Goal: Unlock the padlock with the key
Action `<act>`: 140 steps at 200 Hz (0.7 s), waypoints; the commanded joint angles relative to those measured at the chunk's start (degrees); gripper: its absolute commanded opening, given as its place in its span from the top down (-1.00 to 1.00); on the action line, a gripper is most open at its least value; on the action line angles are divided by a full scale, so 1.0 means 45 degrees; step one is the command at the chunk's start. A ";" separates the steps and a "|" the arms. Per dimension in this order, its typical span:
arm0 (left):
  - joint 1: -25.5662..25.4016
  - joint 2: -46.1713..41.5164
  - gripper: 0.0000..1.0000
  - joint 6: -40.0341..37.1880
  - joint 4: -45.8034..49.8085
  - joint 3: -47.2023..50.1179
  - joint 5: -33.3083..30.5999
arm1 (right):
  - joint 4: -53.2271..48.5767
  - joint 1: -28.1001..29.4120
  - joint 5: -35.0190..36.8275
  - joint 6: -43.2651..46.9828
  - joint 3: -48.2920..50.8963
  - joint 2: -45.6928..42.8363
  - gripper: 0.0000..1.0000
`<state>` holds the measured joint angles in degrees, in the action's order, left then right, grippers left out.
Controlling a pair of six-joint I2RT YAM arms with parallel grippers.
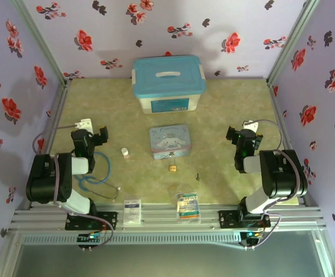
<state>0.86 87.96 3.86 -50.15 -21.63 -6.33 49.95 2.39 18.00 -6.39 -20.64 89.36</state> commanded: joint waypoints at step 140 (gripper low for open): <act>-0.0175 0.0129 -0.99 -0.0746 -0.0059 -0.0252 0.0093 | 0.0539 0.0074 0.0336 0.0093 -0.0161 0.0016 -0.98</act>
<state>0.32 87.99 2.15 -50.13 -21.71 -6.31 49.95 2.39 18.00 -6.39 -20.64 89.36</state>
